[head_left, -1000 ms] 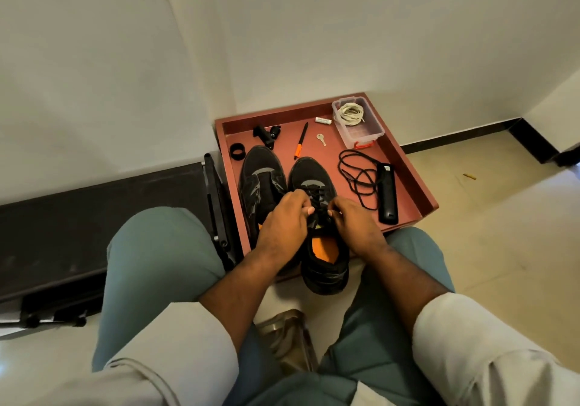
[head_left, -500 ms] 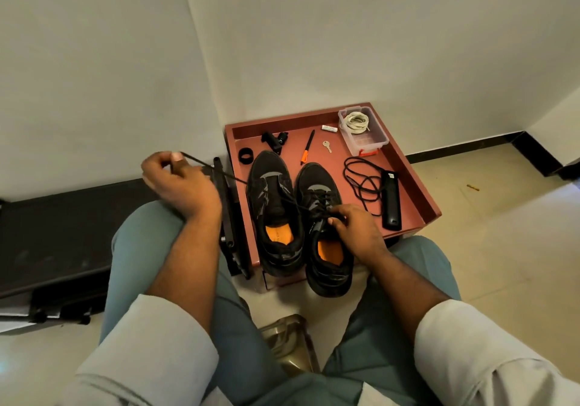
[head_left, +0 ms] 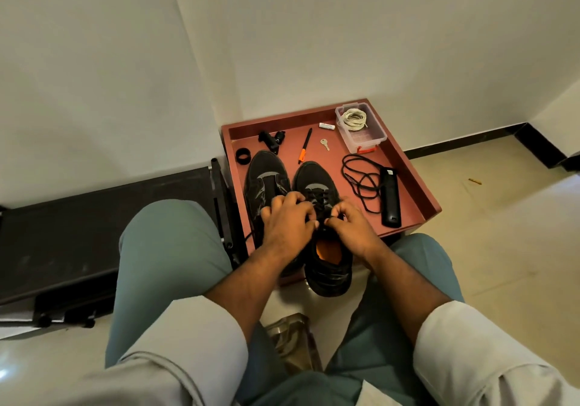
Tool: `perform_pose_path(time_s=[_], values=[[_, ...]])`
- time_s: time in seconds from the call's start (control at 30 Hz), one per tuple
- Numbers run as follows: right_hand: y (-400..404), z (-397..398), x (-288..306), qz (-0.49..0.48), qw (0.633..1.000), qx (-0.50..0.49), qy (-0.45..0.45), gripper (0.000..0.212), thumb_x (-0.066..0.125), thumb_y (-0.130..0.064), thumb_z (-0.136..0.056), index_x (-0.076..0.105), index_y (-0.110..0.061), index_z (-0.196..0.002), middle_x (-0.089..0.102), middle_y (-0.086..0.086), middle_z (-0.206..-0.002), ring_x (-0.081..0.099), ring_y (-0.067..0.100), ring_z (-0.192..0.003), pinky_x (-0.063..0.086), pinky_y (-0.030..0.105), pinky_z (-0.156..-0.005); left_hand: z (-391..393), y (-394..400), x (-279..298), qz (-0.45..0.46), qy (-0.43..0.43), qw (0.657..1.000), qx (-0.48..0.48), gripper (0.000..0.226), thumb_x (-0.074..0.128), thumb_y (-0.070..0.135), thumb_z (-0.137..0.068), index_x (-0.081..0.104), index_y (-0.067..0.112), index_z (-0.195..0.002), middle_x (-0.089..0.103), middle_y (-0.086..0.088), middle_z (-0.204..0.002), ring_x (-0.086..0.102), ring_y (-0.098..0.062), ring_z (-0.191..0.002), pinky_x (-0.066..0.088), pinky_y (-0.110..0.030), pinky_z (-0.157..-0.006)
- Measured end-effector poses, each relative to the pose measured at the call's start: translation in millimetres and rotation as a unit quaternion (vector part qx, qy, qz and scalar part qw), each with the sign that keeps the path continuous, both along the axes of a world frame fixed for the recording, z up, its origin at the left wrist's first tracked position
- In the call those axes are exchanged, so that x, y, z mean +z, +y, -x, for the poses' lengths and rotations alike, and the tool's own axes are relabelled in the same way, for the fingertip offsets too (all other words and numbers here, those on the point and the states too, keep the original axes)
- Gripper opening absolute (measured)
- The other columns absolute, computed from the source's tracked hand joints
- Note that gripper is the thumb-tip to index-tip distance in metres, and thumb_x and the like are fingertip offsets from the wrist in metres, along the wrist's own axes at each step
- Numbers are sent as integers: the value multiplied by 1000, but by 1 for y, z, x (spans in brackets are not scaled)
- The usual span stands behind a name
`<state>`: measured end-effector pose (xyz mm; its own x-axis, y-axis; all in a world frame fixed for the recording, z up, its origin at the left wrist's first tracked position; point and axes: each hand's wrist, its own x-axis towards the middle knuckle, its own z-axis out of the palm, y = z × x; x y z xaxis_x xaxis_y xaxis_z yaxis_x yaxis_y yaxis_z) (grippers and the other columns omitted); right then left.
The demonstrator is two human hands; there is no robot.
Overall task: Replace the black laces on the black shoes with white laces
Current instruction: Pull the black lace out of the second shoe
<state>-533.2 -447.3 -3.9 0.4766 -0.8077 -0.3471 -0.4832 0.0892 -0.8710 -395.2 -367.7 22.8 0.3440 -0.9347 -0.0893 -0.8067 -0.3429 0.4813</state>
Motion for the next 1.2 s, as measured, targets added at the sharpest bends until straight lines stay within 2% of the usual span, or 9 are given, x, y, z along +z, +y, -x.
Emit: perform_pose_path(time_s=[0.13,0.3,0.57,0.67,0.73,0.83,0.97,1.07,1.2], values=[[-4,1,0,18,1000,-14,-11,16,61,-44,-67,54,-30,-70,56,1,-120,52,21,-117,41,53,-102,0,-4,0,-36,-41,998,-28,51,63,49,-87,47,38,-134,37,10,-146,26,-24,-135,23,-46,-104],[-3,0,26,-91,995,19,-34,9,61,-12,-86,62,-16,-78,47,-5,-124,42,7,-119,36,27,-98,-4,-3,-12,-39,-14,999,14,20,63,47,-88,67,35,-104,32,8,-152,12,-27,-144,15,-50,-110],[-17,14,47,-134,988,-20,-75,19,55,-5,-88,59,-14,-73,59,11,-122,46,14,-125,27,26,-97,-24,0,1,181,30,968,170,13,57,24,-91,66,27,-99,61,10,-117,51,-13,-116,25,-45,-105],[-13,18,48,-170,974,-78,-128,20,50,-6,-92,59,-19,-80,69,-8,-91,53,6,-109,25,36,-100,-37,0,6,257,159,913,275,13,57,18,-94,66,22,-102,67,8,-98,60,-10,-93,36,-37,-99],[-11,19,45,-201,957,-110,-177,18,51,-8,-92,59,-22,-84,69,-18,-83,55,4,-102,22,42,-103,-48,0,12,319,274,835,356,16,58,11,-94,68,13,-106,67,5,-89,65,-15,-83,54,-36,-85],[-13,18,49,-218,935,-147,-236,14,56,-11,-87,59,-25,-88,65,-16,-93,53,4,-101,26,40,-97,-72,0,17,359,333,734,471,20,62,16,-93,71,16,-111,70,5,-89,67,-11,-81,57,-25,-75],[-22,15,71,-206,917,-172,-295,11,60,-17,-81,61,-27,-86,64,-13,-100,50,7,-98,32,36,-85,-96,4,12,375,362,681,515,21,58,21,-96,68,16,-114,70,-6,-85,63,-14,-66,58,-35,-58],[-30,12,93,-180,918,-160,-314,10,63,-19,-80,62,-28,-82,62,-10,-108,49,10,-102,32,36,-84,-94,4,20,325,460,705,430,60,51,1,-96,31,26,-147,66,-6,-106,62,-10,-62,54,-26,-51],[-35,-1,122,-144,932,-129,-307,14,70,-22,-74,64,-27,-85,64,-16,-87,51,8,-99,33,39,-91,-68,2,31,231,316,873,292,101,55,-8,-90,-11,38,-152,34,-8,-153,61,-5,-81,55,-15,-62]])
